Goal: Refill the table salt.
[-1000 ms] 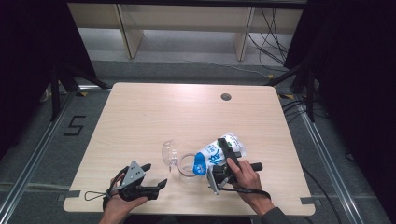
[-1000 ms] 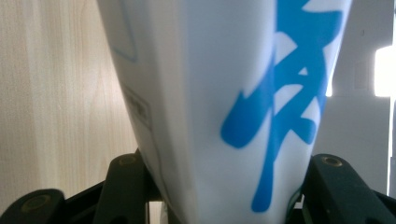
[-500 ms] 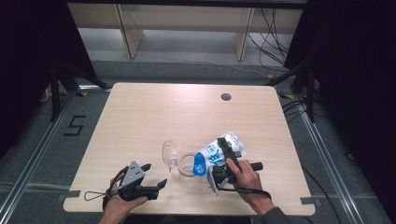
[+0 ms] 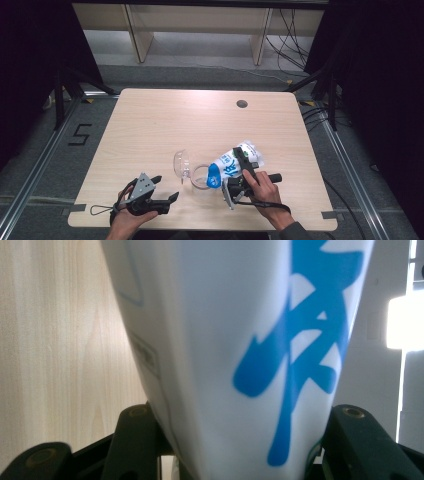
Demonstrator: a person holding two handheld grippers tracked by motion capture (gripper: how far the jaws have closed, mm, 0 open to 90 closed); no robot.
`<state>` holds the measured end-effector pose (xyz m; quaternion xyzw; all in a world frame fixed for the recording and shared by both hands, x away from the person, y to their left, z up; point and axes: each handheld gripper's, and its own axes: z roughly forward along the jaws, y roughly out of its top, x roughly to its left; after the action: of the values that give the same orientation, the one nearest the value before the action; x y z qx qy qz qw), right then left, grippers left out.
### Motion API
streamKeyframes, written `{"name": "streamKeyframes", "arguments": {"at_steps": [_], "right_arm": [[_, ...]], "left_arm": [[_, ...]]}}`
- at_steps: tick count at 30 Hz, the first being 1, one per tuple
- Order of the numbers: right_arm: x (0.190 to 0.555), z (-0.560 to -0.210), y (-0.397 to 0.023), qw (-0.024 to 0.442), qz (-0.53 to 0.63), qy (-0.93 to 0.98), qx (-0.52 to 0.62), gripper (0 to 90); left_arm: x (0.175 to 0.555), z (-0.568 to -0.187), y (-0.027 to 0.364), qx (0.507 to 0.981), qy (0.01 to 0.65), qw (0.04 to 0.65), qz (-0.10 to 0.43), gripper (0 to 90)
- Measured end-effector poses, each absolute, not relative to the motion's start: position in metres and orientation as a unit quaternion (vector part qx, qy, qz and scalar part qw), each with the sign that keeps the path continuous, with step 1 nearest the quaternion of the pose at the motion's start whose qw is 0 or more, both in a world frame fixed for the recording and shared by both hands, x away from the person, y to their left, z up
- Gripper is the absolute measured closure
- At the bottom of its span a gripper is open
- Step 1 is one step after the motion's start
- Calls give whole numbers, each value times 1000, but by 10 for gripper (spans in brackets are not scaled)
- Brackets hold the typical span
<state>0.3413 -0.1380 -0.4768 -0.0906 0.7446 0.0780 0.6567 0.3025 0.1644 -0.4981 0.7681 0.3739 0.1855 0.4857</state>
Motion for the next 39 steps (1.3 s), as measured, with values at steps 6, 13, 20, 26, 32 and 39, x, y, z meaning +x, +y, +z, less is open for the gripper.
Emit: {"name": "streamKeyframes", "arguments": {"at_steps": [6,13,20,26,32,39], "right_arm": [[340,-481,-138,656,92,745,-73,524],[340,-482,-138,656,93,747,-65,525],[340,-481,-138,658,92,744,-72,525],[338,-482,-138,656,94,746,-61,528],[338,-482,-138,655,97,747,-61,528],[338,-482,-138,656,97,746,-63,528]], "left_arm": [[303,-498,164,768,373,486,186,175],[303,-498,165,770,373,482,190,175],[303,-497,165,772,371,480,190,176],[303,-498,164,772,370,481,188,175],[303,-498,165,772,372,480,188,175],[303,-498,165,772,372,480,189,175]]}}
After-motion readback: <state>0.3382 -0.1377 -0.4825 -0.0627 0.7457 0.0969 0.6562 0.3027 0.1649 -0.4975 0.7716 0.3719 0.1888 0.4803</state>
